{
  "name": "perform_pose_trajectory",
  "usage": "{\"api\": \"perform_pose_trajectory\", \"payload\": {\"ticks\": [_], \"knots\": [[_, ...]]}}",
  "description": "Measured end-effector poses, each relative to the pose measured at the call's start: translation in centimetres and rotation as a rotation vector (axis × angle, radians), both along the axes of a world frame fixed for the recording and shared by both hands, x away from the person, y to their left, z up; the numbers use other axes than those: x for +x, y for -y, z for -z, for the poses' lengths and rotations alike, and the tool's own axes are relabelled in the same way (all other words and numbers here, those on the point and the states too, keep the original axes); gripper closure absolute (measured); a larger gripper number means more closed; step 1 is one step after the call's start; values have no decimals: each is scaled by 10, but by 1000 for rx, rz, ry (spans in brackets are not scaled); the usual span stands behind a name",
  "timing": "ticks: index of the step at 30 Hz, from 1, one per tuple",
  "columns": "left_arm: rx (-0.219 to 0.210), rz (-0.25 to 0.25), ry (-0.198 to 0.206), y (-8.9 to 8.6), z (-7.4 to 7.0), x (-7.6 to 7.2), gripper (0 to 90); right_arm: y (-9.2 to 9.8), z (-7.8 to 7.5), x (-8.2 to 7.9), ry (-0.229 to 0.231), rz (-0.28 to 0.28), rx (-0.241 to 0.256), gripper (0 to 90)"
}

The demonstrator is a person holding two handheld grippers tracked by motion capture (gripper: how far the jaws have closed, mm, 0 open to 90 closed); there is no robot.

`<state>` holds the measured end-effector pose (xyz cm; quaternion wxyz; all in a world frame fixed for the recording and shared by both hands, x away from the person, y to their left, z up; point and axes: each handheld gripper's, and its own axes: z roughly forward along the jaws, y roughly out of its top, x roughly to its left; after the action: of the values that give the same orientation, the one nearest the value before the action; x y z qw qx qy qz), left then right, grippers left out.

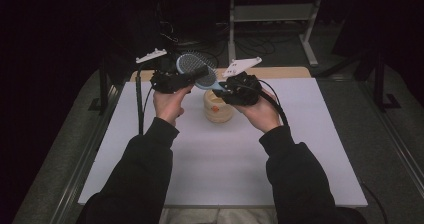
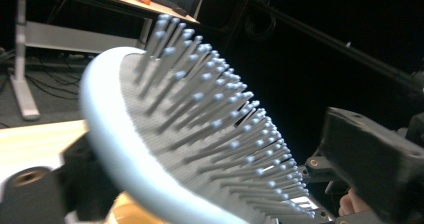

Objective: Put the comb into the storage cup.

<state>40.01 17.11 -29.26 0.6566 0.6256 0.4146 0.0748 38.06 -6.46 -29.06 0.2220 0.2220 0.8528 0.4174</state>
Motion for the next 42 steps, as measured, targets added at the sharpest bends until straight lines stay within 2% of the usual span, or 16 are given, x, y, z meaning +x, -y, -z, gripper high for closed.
{"api": "perform_pose_trajectory", "payload": {"ticks": [4,12,16,22,26,31,33,37,39,42], "knots": [[-29,1,-22,-4,3,3,283,2,1,0,3,4,7,682],[-101,40,-74,-8,6,6,396,-1,5,1,8,1,0,680],[-126,61,-83,-7,6,6,454,-1,8,3,10,-3,5,681],[-122,66,-118,-8,9,9,461,-5,12,5,16,8,-22,682],[-127,54,-111,-8,9,8,468,-7,14,6,17,11,-21,682],[-111,45,-104,-7,9,6,474,-10,16,7,19,15,-29,681],[-108,48,-95,-6,8,6,494,-10,16,7,26,16,-34,681],[-71,70,-70,-4,4,5,526,-10,17,8,24,17,-44,674],[-52,76,-45,-3,2,3,535,-10,17,8,22,13,-31,664],[-10,76,-17,-1,-2,0,545,-10,17,9,10,15,-9,587]]}}
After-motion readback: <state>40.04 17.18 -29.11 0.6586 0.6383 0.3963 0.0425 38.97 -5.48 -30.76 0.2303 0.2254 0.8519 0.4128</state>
